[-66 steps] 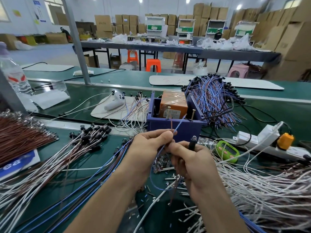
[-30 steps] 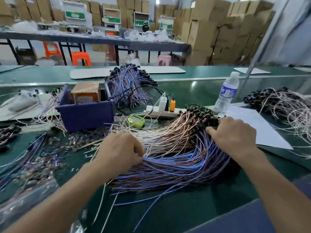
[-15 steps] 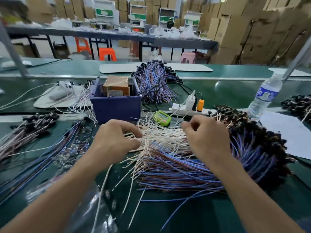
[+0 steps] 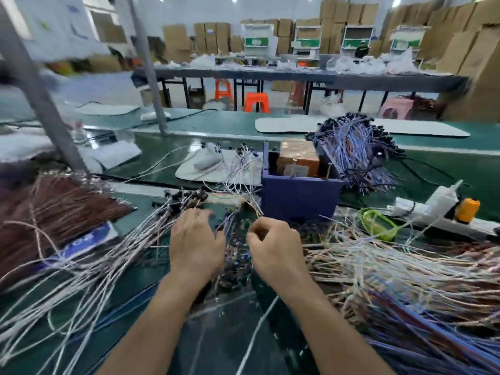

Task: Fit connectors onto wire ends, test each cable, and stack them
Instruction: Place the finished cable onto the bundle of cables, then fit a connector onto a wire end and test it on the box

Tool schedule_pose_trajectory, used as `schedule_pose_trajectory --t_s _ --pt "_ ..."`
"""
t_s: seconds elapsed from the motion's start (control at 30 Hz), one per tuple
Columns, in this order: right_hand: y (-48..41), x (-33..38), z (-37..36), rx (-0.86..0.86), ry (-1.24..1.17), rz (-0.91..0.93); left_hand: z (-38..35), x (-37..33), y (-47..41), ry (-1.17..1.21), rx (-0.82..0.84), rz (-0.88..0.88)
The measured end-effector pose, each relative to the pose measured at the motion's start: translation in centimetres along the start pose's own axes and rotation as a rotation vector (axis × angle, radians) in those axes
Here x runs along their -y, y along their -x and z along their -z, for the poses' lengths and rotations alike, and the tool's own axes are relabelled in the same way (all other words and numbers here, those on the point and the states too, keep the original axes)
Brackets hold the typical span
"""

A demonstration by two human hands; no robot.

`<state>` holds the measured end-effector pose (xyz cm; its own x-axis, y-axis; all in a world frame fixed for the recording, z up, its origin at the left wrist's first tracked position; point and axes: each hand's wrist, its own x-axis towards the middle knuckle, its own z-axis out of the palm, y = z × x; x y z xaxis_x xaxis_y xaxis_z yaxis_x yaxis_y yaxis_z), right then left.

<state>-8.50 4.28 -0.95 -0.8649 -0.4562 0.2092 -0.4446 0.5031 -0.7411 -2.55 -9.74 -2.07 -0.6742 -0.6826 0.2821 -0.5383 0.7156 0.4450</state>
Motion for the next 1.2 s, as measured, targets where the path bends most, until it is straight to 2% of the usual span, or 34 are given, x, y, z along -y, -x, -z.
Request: schedule_pose_trajectory --t_s 0.2,0.4,0.53,0.6,0.77,0.93,1.03,1.13,1.2 --pt "0.5 -1.3 -1.3 0.037 -0.013 0.066 -1.5 0.5 -0.2 -0.118 -0.117 0.042" --pt "0.5 -1.4 -1.3 0.034 -0.024 0.073 -0.3 0.3 0.1 0.093 -0.247 0.051" --pt "0.5 -1.3 -1.0 0.018 -0.170 0.045 0.4 -0.2 0.5 0.259 -0.381 0.042" --pt "0.4 -1.1 -0.7 0.028 -0.270 0.005 0.6 -0.5 0.7 0.270 -0.434 0.030" --pt "0.4 -1.1 0.0 0.070 -0.355 -0.040 0.4 -0.8 0.7 0.211 -0.404 0.077" --pt "0.2 -1.2 0.2 0.123 -0.564 -0.147 0.7 -1.4 1.3 0.493 -0.470 -0.021" --pt "-0.3 -1.2 0.0 0.222 -0.749 -0.190 0.9 -1.5 1.8 0.684 -0.373 -0.142" --pt "-0.3 -1.2 0.1 0.275 -0.908 -0.185 0.9 -2.1 2.6 0.617 -0.202 -0.293" --pt "-0.1 -1.1 0.4 0.208 -0.984 -0.210 0.7 -2.5 3.0 0.552 -0.085 -0.359"
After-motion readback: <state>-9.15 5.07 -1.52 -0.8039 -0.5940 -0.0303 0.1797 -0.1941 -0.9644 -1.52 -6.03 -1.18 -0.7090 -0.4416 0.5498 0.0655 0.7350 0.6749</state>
